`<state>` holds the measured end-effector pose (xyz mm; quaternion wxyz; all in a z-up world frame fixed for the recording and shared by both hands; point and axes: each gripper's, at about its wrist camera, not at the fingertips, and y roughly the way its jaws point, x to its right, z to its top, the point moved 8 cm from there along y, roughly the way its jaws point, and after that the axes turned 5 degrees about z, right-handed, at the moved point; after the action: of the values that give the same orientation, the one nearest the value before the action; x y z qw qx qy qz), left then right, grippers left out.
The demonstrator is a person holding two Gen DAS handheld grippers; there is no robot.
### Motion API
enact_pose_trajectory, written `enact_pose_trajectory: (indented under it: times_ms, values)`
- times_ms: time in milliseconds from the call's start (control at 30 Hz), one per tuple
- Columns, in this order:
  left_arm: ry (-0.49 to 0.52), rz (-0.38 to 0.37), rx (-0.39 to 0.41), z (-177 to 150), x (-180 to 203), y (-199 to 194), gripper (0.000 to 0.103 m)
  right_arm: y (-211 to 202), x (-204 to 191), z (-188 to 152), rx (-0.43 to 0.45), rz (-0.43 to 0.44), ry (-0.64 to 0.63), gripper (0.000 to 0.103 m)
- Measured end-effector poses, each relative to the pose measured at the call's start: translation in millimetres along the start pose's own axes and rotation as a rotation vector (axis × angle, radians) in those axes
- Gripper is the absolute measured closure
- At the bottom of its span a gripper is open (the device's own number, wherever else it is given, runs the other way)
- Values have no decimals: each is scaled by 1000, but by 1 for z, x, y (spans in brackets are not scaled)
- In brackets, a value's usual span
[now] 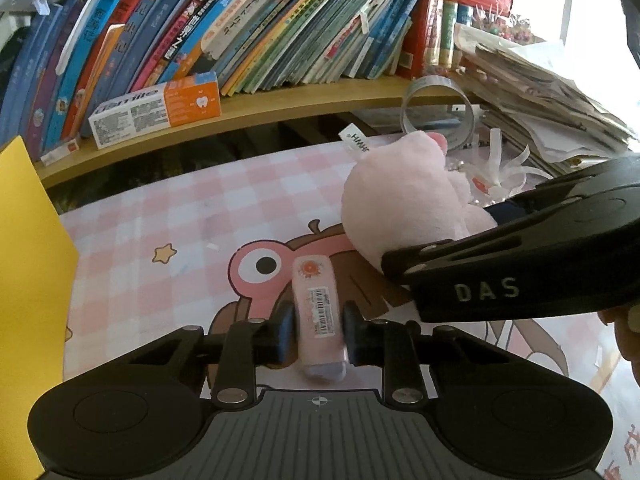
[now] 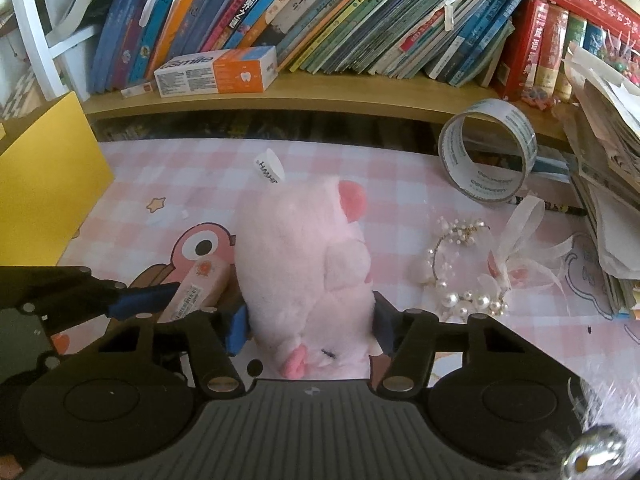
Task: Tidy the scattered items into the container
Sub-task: 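Close the right tool on the pig plush while the left tool closes on the USB stick, then carry the pig plush and USB stick with both tools over the yellow box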
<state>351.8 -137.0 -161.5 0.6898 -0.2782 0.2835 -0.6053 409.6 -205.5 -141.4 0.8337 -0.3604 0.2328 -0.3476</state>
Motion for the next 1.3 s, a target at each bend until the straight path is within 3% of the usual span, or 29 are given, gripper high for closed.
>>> enact_pose_trajectory:
  times_ms: [133, 633, 1300]
  values:
    - [-29, -34, -2, -2, -2, -8, 79, -8, -5, -5, 0, 8, 7, 47]
    - [1, -37, 29, -17, -11, -68, 79, -64, -23, -24, 37, 29, 36, 47]
    - [18, -101, 42, -52, -20, -128, 79, -100, -49, -76, -5, -18, 60, 46]
